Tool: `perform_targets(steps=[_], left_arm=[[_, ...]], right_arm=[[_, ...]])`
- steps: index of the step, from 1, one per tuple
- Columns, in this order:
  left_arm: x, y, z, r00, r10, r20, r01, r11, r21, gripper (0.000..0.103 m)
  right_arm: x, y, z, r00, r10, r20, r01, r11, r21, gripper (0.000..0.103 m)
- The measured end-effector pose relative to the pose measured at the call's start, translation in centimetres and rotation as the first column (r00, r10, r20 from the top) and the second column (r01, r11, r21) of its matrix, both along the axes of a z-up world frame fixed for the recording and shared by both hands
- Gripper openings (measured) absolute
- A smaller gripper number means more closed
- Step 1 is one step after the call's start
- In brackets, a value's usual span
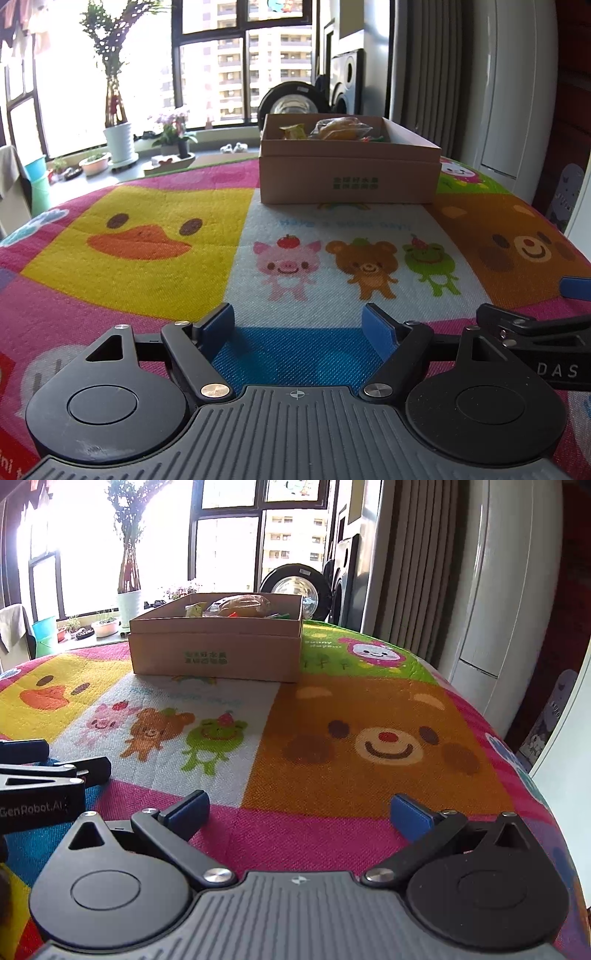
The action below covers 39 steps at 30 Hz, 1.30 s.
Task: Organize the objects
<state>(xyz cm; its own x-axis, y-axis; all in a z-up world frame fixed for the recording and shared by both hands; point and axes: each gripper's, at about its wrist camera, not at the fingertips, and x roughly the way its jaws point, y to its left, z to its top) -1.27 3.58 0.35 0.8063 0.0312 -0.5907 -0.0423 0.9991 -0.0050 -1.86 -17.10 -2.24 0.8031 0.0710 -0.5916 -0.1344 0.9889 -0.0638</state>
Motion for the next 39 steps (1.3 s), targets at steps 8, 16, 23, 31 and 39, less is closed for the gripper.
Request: perform_targets(steps=[8, 16, 23, 31, 39], left_arm=[[0.1, 0.0, 0.0, 1.0, 0.007, 0.0, -0.007, 1.0, -0.005, 0.082], [0.1, -0.1, -0.1, 1.0, 0.008, 0.0, -0.008, 1.0, -0.007, 0.082], [0.1, -0.2, -0.1, 1.0, 0.01, 0.0, -0.01, 1.0, -0.002, 0.083], [0.1, -0.2, -0.1, 1.0, 0.016, -0.001, -0.016, 1.0, 0.005, 0.083], [0.1, -0.2, -0.1, 1.0, 0.016, -0.001, -0.016, 1.0, 0.002, 0.083]], right_arm=[[0.3, -0.8, -0.1, 1.0, -0.011, -0.029, 0.013, 0.998, 0.06, 0.103], [1.4, 0.9, -0.1, 1.0, -0.005, -0.013, 0.005, 1.0, 0.004, 0.103], [2.1, 0.2, -0.3, 0.999, 0.005, -0.035, -0.003, 0.998, 0.058, 0.103], [2.1, 0.2, -0.3, 0.999, 0.005, -0.036, -0.003, 0.998, 0.061, 0.103], [2.1, 0.3, -0.3, 0.999, 0.005, -0.034, -0.002, 0.998, 0.061, 0.103]])
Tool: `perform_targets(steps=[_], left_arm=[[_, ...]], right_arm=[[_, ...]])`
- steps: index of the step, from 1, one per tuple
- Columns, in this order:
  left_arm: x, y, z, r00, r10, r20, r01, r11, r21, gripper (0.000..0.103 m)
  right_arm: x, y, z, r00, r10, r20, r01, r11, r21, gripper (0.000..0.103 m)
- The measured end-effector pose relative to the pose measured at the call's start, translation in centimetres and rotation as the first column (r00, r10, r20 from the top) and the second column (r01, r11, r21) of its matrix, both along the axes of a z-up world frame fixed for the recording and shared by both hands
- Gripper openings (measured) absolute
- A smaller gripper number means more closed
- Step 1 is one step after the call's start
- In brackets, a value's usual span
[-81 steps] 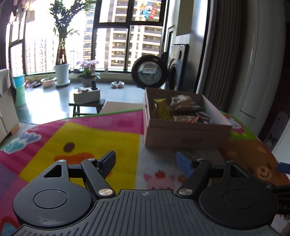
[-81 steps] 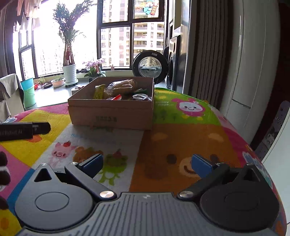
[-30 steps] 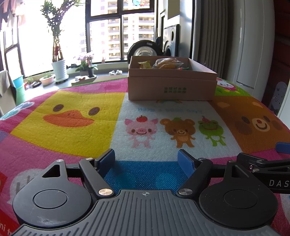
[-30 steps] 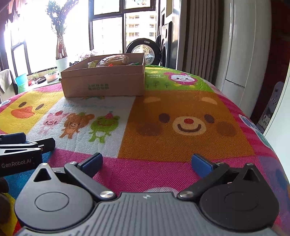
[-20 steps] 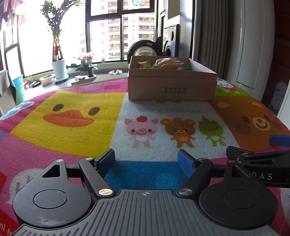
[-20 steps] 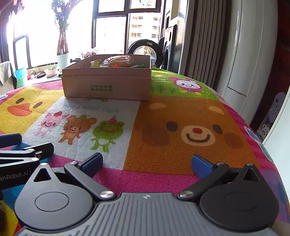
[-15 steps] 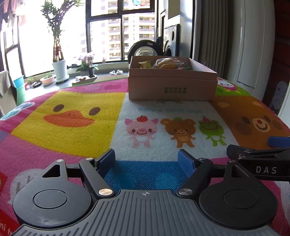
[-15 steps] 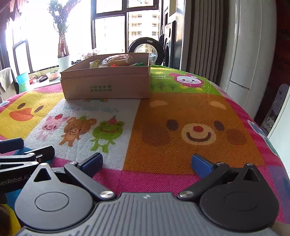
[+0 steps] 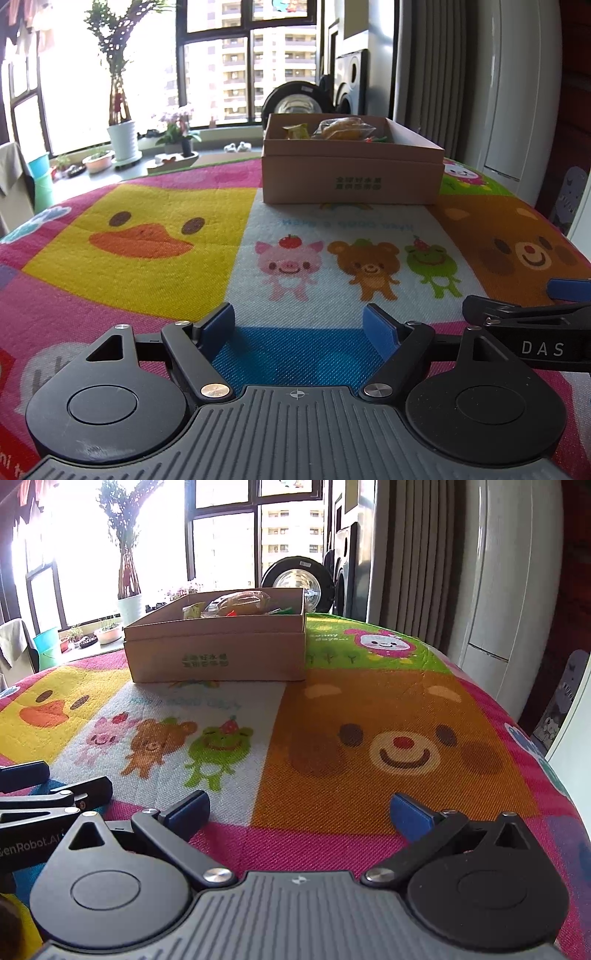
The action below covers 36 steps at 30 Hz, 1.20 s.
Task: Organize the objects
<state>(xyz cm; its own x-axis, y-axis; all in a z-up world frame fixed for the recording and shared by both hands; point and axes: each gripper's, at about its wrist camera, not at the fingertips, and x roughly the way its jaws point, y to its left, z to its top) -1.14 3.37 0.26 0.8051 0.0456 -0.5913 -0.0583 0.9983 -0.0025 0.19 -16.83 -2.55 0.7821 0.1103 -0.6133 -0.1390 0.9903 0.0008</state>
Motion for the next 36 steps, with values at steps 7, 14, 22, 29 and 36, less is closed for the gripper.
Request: perform_targets(steps=[7, 14, 22, 29, 36], left_arm=[[-0.02, 0.04, 0.01, 1.0, 0.0, 0.0, 0.0, 1.0, -0.004, 0.083], [0.01, 0.01, 0.02, 1.0, -0.002, 0.001, 0.002, 1.0, -0.012, 0.082], [0.02, 0.07, 0.04, 1.0, -0.002, 0.001, 0.002, 1.0, -0.014, 0.082], [-0.03, 0.08, 0.01, 1.0, -0.002, 0.001, 0.002, 1.0, -0.012, 0.083], [-0.05, 0.06, 0.0, 1.0, -0.002, 0.0, 0.002, 1.0, -0.011, 0.083]], right_arm=[[-0.04, -0.01, 0.0, 1.0, 0.0, 0.0, 0.0, 1.0, 0.0, 0.103], [-0.03, 0.0, 0.0, 1.0, 0.0, 0.0, 0.0, 1.0, 0.0, 0.103], [-0.01, -0.05, -0.04, 1.0, 0.0, 0.001, 0.0, 1.0, 0.001, 0.103], [-0.11, 0.08, 0.02, 1.0, -0.001, 0.0, 0.001, 1.0, 0.0, 0.103], [-0.13, 0.12, 0.06, 1.0, -0.002, 0.0, 0.002, 1.0, 0.0, 0.103]])
